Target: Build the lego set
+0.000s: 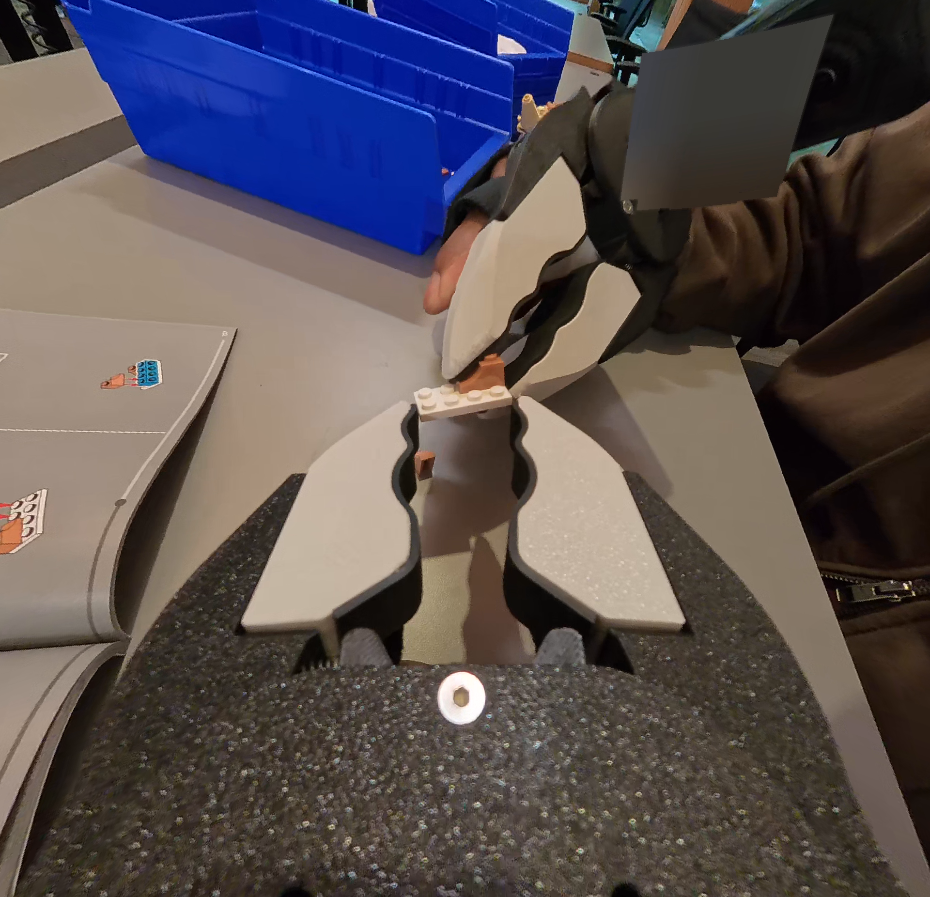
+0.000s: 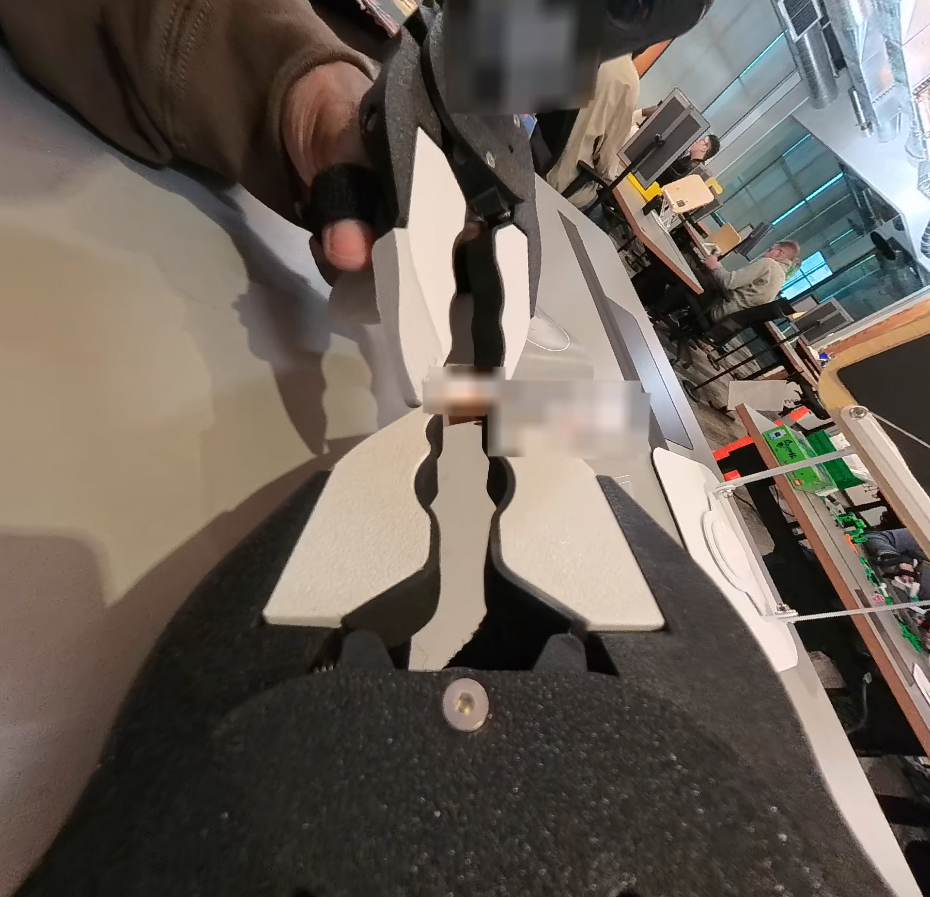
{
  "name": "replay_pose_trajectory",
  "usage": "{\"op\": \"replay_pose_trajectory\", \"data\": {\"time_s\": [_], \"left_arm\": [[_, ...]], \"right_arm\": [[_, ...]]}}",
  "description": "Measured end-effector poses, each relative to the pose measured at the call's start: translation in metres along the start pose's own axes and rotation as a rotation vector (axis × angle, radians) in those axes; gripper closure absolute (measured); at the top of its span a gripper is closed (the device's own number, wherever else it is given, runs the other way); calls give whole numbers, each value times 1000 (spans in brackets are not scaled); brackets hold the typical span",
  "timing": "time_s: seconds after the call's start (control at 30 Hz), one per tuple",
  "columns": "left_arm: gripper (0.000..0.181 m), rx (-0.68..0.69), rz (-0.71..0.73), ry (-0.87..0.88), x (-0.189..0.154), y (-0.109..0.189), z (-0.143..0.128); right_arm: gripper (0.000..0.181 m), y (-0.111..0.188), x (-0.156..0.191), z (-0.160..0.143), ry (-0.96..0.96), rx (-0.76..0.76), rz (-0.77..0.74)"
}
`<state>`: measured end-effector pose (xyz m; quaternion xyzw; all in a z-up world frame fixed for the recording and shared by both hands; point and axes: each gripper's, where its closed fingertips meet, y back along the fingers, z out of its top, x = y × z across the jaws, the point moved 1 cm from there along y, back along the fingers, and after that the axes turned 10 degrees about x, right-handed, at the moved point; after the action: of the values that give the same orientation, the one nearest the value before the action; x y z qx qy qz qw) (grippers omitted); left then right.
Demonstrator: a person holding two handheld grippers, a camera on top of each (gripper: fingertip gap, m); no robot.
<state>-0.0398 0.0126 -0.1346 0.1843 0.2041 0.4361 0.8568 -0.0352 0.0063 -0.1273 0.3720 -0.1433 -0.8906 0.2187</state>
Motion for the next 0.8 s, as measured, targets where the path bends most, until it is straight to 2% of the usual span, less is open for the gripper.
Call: {"op": "replay_pose_trajectory", "data": {"time_s": [0.3, 0.63, 0.8], "left_arm": [[144, -40, 13, -12, 2, 5, 5], [143, -31, 16, -11, 3, 4, 4], [142, -71, 8, -23, 1, 9, 9]], "right_arm": [[166, 2, -3, 3, -7, -22, -26], [166, 2, -3, 3, 66, 21, -78], [166, 3, -3, 2, 76, 30, -84]]}}
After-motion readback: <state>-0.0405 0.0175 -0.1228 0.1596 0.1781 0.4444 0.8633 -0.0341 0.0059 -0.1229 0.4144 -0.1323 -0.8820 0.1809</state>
